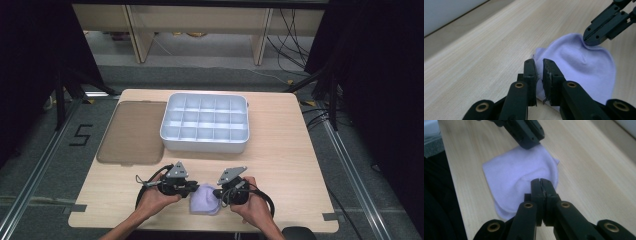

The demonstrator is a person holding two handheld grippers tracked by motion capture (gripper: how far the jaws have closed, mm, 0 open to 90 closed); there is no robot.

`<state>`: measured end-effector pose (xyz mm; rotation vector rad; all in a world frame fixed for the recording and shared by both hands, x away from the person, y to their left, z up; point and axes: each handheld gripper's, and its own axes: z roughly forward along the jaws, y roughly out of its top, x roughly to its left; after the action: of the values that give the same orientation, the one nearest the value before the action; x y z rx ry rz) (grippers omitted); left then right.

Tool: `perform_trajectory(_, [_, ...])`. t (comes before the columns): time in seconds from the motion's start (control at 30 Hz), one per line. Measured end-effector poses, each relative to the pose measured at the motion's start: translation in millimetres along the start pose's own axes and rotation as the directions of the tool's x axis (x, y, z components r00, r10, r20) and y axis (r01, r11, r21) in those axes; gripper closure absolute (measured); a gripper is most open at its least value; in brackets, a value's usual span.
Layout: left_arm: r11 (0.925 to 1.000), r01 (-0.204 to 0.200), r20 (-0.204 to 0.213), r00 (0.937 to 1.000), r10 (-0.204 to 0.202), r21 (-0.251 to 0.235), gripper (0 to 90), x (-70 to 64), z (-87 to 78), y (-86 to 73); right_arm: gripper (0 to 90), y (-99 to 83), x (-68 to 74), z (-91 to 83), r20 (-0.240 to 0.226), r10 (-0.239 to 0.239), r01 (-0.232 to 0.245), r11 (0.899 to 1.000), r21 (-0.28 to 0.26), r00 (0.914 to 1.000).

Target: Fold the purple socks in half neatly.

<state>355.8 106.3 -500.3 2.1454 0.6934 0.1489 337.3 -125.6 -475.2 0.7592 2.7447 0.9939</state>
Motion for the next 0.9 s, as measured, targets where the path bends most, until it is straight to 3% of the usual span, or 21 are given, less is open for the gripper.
perform_trajectory(0.03, [0.9998,0.020,0.009,0.9998,-0.020,-0.005,80.1,-2.5,-2.0,-0.7,89.5,1.1,1.1,-1.2,0.011,0.003,-0.003,1.000,-0.011,0.9999])
perform_trajectory(0.1, [0.9999,0.000,0.019,0.9998,0.000,-0.012,79.6,-4.1,-8.1,-2.1,89.3,2.8,3.6,-3.2,0.007,-0.002,0.002,1.000,-0.022,1.0000])
perform_trajectory(0.17, [0.9999,0.007,0.029,0.9996,-0.006,-0.015,78.2,-5.6,-14.6,-4.7,89.3,4.6,6.2,-4.8,0.000,-0.007,0.007,1.000,-0.016,1.0000])
perform_trajectory(0.2, [0.9997,0.017,0.034,0.9993,-0.016,-0.017,77.2,-6.7,-17.1,-6.6,89.2,5.4,6.8,-2.6,-0.015,-0.034,0.034,0.999,-0.034,0.9993])
perform_trajectory(0.23, [0.9997,0.018,0.033,0.9993,-0.017,-0.018,76.6,-8.1,-19.3,-8.5,89.2,5.7,10.2,-4.3,-0.003,0.006,-0.006,1.000,-0.001,1.0000])
perform_trajectory(0.27, [0.9994,0.031,0.034,0.9989,-0.031,-0.016,76.3,-10.7,-20.9,-10.4,89.2,6.0,10.8,-2.8,-0.019,-0.021,0.021,1.000,-0.012,0.9996])
perform_trajectory(0.33, [0.9999,0.012,0.052,0.9986,-0.011,-0.012,76.2,-13.7,-22.9,-13.5,89.2,6.2,12.5,-0.8,-0.032,-0.047,0.047,0.999,-0.005,0.9984])
perform_trajectory(0.37, [0.9998,0.018,0.055,0.9983,-0.017,-0.011,76.2,-16.7,-23.4,-15.4,89.2,5.9,14.5,-0.9,-0.026,-0.022,0.022,1.000,0.011,0.9994])
perform_trajectory(0.4, [0.9997,0.024,0.062,0.9978,-0.023,-0.009,76.2,-19.4,-23.7,-17.0,89.2,6.0,13.0,1.0,-0.039,-0.061,0.061,0.998,-0.004,0.9974])
perform_trajectory(0.47, [0.9998,0.016,0.066,0.9977,-0.016,-0.010,76.2,-23.6,-23.5,-18.8,89.2,4.6,13.5,2.5,-0.032,-0.052,0.052,0.999,0.002,0.9981])
perform_trajectory(0.53, [1.0000,-0.005,0.083,0.9965,0.006,-0.003,76.2,-26.8,-19.7,-19.4,89.2,3.5,13.7,2.0,-0.030,-0.017,0.018,0.999,0.034,0.9994])
perform_trajectory(0.57, [0.9999,0.014,0.088,0.9961,-0.014,0.009,76.2,-30.0,-16.9,-20.6,89.2,3.1,11.4,3.5,-0.035,-0.044,0.044,0.999,0.016,0.9984])
perform_trajectory(0.67, [0.9976,-0.025,0.084,0.9963,0.019,0.065,76.7,-33.3,-9.9,-25.2,89.2,1.4,10.3,4.1,-0.036,-0.047,0.048,0.998,0.035,0.9983])
perform_trajectory(0.73, [0.9971,-0.030,0.077,0.9967,0.025,0.070,77.0,-32.5,-9.8,-25.6,89.2,0.4,9.6,6.5,-0.040,-0.042,0.044,0.998,0.039,0.9983])
perform_trajectory(0.77, [0.9983,-0.017,0.071,0.9974,0.014,0.055,76.8,-33.7,-11.6,-24.5,89.2,-0.2,10.1,6.9,-0.036,-0.027,0.028,0.998,0.052,0.9990])
perform_trajectory(0.8, [0.9988,-0.029,0.066,0.9974,0.027,0.039,76.4,-33.3,-14.0,-22.8,89.2,-0.9,9.4,8.4,-0.041,-0.038,0.040,0.998,0.045,0.9984])
perform_trajectory(0.83, [0.9993,-0.016,0.058,0.9982,0.014,0.035,76.2,-33.3,-16.5,-21.8,89.2,-1.2,9.4,8.5,-0.039,-0.038,0.039,0.998,0.040,0.9985])
perform_trajectory(0.87, [0.9989,-0.037,0.059,0.9976,0.035,0.029,75.8,-31.7,-19.2,-20.1,89.2,-0.6,9.4,7.0,-0.042,-0.038,0.040,0.998,0.038,0.9984])
perform_trajectory(0.9, [0.9996,-0.022,0.056,0.9982,0.021,0.016,75.1,-31.5,-20.9,-19.6,89.2,0.2,9.6,6.4,-0.032,-0.042,0.043,0.999,0.029,0.9986])
